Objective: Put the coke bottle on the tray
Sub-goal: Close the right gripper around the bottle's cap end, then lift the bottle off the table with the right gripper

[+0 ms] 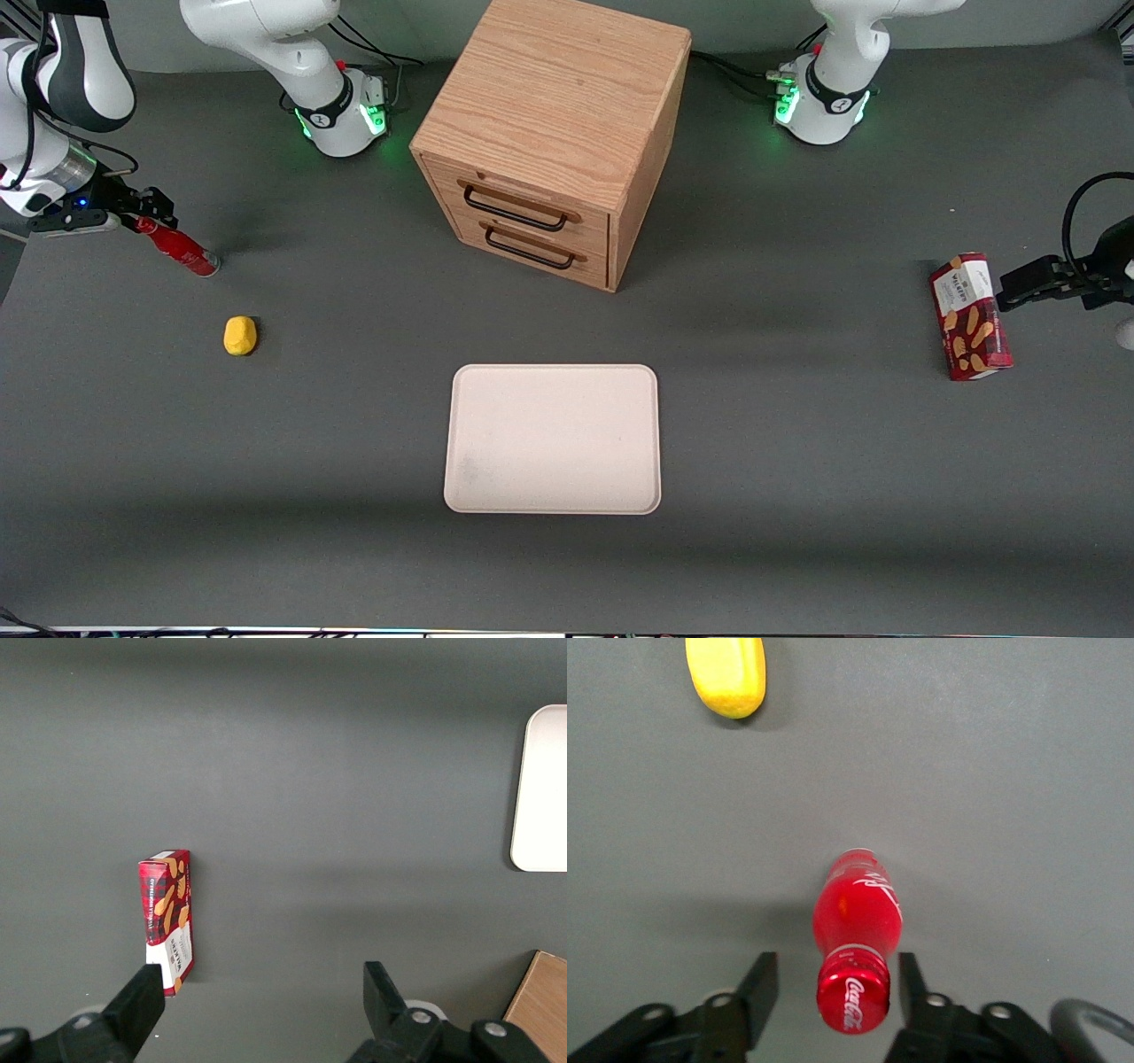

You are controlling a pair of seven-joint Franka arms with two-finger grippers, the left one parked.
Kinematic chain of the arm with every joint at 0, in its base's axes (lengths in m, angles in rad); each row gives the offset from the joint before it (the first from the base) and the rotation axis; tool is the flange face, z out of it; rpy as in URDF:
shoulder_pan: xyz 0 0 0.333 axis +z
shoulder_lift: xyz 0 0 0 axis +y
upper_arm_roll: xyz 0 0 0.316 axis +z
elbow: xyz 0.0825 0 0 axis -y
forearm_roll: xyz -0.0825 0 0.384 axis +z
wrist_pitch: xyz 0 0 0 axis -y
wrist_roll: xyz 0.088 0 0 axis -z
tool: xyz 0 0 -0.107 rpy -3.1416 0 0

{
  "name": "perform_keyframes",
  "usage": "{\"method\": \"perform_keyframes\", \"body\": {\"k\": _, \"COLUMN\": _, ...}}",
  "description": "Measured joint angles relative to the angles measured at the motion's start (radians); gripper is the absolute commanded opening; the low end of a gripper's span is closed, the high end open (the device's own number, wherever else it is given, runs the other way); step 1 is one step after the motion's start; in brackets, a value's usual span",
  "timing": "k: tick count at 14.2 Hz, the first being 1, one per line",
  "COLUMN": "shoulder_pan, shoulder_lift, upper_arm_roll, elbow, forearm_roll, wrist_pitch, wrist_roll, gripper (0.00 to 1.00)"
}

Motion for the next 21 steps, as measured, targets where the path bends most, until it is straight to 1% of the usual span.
{"method": "perform_keyframes", "body": {"k": 10, "shoulder_pan": 0.004, "shoulder_lift": 0.000, "upper_arm_roll": 0.002, "elbow": 0.003, "forearm_roll": -0.003, "wrist_pitch": 0.020, "wrist_roll": -0.010, "gripper": 0.00}}
{"method": "perform_keyframes", "body": {"k": 12, "shoulder_pan": 0.008, "shoulder_lift": 0.000, "upper_arm_roll": 0.033, "elbow": 0.017, "forearm_roll": -0.002, "wrist_pitch": 0.020, "wrist_roll": -0.009, "gripper": 0.00}}
{"method": "perform_keyframes", "body": {"k": 14, "shoulder_pan": 0.011, "shoulder_lift": 0.000, "upper_arm_roll": 0.099, "elbow": 0.049, "forearm_roll": 0.009, "wrist_pitch": -0.014, "wrist_roll": 0.017, "gripper": 0.00}}
{"method": "perform_keyframes", "body": {"k": 18, "shoulder_pan": 0.016, "shoulder_lift": 0.019, "upper_arm_roll": 0.278, "elbow": 0.198, "forearm_roll": 0.123, "wrist_pitch": -0.178, "wrist_roll": 0.036, "gripper": 0.00}}
{"method": "perform_keyframes", "body": {"k": 21, "shoulder_pan": 0.018, "shoulder_lift": 0.084, "upper_arm_roll": 0.384, "elbow": 0.403, "forearm_roll": 0.244, "wrist_pitch": -0.383, "wrist_roll": 0.038, "gripper": 0.00}}
